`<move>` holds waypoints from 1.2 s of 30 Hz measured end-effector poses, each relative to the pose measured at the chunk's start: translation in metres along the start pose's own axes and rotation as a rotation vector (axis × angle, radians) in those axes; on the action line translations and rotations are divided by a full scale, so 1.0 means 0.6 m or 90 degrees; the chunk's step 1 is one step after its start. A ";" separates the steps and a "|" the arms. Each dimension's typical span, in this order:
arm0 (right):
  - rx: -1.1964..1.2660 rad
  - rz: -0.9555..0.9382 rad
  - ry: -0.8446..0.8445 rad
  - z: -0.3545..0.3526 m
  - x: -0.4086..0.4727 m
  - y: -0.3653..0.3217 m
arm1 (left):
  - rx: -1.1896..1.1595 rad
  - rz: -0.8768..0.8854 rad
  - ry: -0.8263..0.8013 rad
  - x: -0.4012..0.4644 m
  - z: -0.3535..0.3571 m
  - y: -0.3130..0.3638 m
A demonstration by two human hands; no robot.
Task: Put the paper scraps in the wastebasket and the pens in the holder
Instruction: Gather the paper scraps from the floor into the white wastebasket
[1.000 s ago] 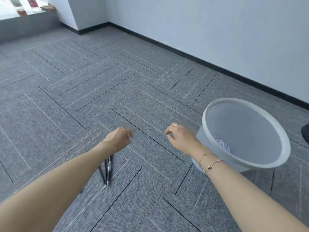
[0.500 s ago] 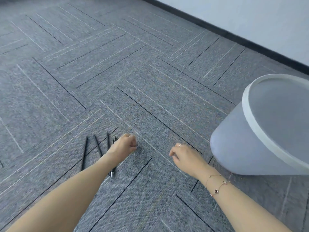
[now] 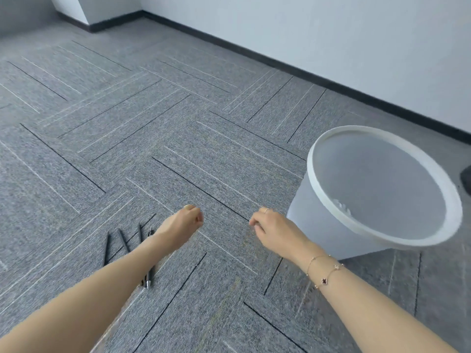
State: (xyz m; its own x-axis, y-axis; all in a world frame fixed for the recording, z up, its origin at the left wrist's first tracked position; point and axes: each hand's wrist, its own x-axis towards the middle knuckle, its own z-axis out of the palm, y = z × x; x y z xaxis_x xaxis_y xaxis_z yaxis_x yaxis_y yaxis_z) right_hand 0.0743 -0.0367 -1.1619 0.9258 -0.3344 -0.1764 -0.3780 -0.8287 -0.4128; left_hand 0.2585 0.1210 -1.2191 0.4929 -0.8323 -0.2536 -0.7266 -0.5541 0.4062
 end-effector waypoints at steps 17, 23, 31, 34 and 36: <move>-0.001 0.200 0.186 -0.308 -0.196 0.136 | -0.009 0.370 0.029 0.092 -0.209 0.497; 0.007 0.243 0.041 -0.296 -0.214 0.153 | 0.142 0.358 0.021 0.094 -0.162 0.509; -0.009 0.203 0.067 -0.315 -0.195 0.128 | 0.121 0.340 0.084 0.076 -0.204 0.476; 0.005 0.153 0.084 -0.323 -0.175 0.098 | 0.089 0.298 0.108 0.056 -0.236 0.427; 0.021 0.119 0.095 -0.323 -0.155 0.069 | 0.087 0.256 0.111 0.039 -0.255 0.375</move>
State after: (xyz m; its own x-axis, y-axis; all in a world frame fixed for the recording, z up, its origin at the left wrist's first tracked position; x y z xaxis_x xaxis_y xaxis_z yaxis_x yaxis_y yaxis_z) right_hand -0.0259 -0.1269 -0.9890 0.8299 -0.5450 -0.1195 -0.5405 -0.7322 -0.4144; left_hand 0.1798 -0.0207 -0.9991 0.2235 -0.9731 0.0560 -0.9273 -0.1946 0.3198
